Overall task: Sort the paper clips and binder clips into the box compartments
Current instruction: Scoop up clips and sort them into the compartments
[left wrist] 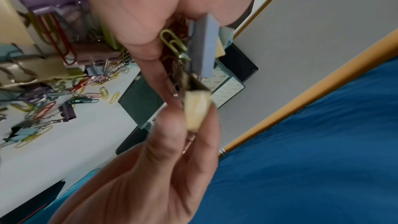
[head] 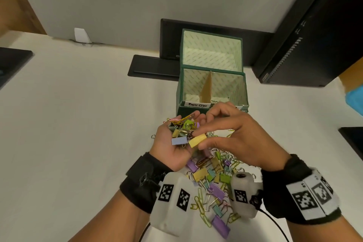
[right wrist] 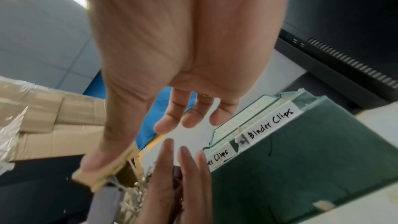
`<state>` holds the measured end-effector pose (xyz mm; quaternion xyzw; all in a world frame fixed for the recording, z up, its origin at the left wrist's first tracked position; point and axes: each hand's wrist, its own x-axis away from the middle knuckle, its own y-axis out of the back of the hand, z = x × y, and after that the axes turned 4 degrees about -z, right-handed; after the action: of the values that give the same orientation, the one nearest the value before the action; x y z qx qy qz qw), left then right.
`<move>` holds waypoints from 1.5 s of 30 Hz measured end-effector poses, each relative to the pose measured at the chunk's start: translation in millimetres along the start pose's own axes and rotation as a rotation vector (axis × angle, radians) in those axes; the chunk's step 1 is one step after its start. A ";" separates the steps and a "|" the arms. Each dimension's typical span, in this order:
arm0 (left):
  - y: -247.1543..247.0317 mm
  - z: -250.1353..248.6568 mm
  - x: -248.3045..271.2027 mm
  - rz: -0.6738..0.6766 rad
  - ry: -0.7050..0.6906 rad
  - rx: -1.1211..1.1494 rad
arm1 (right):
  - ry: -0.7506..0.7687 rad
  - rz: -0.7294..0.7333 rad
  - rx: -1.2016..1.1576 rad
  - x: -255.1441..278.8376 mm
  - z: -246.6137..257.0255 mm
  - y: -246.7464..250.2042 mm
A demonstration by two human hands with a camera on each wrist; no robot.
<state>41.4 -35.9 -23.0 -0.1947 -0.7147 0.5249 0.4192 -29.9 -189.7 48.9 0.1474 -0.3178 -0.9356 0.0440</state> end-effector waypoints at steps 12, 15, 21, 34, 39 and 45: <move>-0.3 -0.7 2.0 -0.046 0.041 0.101 | -0.249 -0.472 -0.362 -9.0 8.0 12.0; 0.3 1.6 1.0 -0.045 0.046 0.104 | -0.363 -0.607 -0.195 -18.3 -4.6 23.3; 3.6 2.9 -0.6 -0.047 0.060 0.089 | -0.416 -0.636 0.262 -29.7 -23.3 39.1; -0.4 -5.5 -0.6 -0.119 -0.012 -0.004 | -0.224 -0.163 0.131 -11.6 18.8 -0.2; -3.6 -2.8 2.0 -0.132 -0.005 -0.024 | -0.251 0.026 0.269 -4.1 27.9 -18.3; -3.5 -0.1 1.1 -0.128 -0.004 -0.026 | -0.182 0.146 0.527 -5.0 25.7 -31.5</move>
<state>41.4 -36.3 -19.4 -0.1530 -0.7334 0.4879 0.4480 -32.5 -148.8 50.4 0.0457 -0.5622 -0.8246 0.0428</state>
